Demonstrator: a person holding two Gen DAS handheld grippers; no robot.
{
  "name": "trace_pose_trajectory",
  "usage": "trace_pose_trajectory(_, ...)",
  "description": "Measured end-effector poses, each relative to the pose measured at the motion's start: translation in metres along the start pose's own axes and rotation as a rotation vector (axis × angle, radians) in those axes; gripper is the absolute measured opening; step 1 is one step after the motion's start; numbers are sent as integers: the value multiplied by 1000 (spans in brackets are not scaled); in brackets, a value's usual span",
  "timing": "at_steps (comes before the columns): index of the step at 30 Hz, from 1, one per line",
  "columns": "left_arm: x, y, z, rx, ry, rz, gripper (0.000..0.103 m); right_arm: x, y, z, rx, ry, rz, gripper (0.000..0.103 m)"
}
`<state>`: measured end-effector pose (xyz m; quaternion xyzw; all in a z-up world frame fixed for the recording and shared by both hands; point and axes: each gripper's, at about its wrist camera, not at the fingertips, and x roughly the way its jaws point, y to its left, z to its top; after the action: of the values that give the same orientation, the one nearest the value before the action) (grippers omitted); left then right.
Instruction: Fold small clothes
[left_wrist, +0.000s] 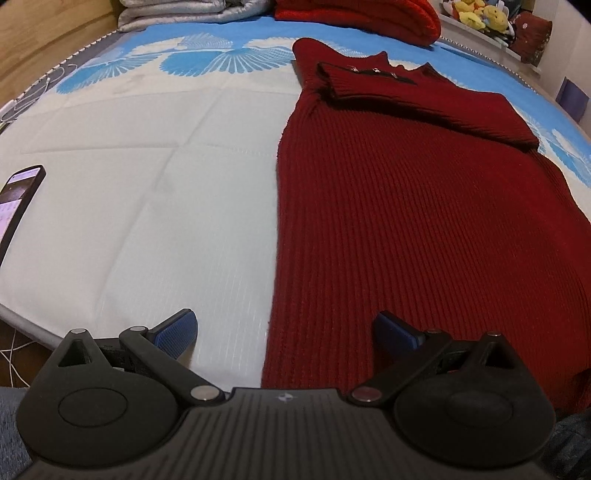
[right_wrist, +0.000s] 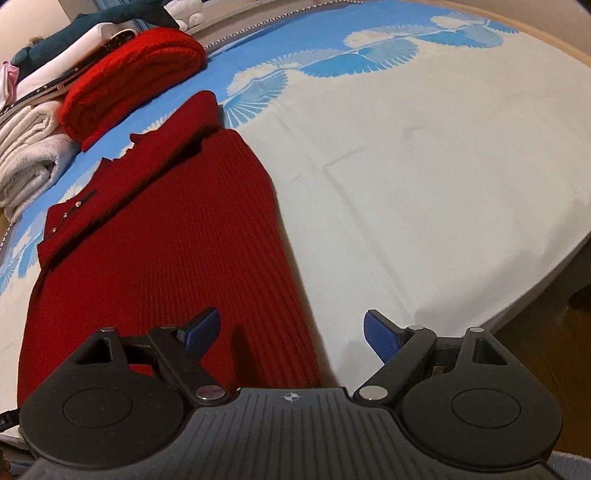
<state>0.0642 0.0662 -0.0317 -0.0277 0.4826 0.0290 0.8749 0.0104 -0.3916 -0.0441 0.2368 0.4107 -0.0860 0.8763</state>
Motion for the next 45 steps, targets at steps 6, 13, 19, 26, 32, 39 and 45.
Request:
trace_pose_trajectory(6, -2, -2, -4, 5, -10, 8, 103, 5, 5, -5, -22, 28, -5, 86)
trace_pose_trajectory(13, -2, -3, -1, 30, 45, -64, 103, 11, 17, -9, -99, 69, 20, 82)
trace_pose_trajectory(19, -4, -9, -4, 92, 75, -208, 102, 6, 14, -7, -43, 82, 134, 63)
trace_pose_trajectory(26, -13, 30, 1, -74, 35, -254, 13, -3, 14, -11, -69, 19, 96, 18)
trace_pose_trajectory(32, -32, 60, -10, -119, -17, -188, 7, -36, 9, -14, -30, -98, 251, 16)
trace_pose_trajectory(39, -15, 58, 0, -93, 10, -235, 12, -9, 2, -10, 8, 78, 138, 38)
trace_pose_trajectory(45, -5, 47, -4, -71, 84, -279, 92, -5, 0, -10, 19, 115, 121, 70)
